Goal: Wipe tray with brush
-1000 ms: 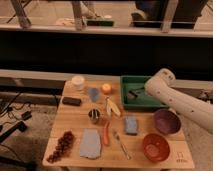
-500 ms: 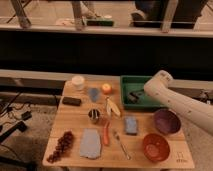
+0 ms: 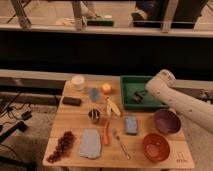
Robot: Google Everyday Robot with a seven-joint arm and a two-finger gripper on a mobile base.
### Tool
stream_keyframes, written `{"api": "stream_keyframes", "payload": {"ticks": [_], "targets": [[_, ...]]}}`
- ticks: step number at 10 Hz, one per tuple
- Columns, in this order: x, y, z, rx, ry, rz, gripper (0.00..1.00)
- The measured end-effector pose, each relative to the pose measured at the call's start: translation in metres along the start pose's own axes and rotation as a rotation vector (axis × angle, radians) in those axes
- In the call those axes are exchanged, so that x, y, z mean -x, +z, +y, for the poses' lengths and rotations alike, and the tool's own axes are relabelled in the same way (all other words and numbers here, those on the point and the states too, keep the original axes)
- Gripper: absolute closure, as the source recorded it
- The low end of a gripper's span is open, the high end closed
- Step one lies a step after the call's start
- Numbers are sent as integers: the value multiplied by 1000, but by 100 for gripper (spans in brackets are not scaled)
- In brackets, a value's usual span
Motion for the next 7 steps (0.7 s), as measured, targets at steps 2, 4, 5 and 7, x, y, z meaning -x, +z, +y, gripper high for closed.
{"api": "stream_keyframes", "payload": {"ticks": [2, 4, 5, 7], "targets": [[-13, 1, -10, -9, 27, 24, 82], [-22, 3, -19, -18, 46, 44, 82], [-33, 5, -26, -22, 63, 65, 82], [-49, 8, -36, -29, 80, 97, 82]]}}
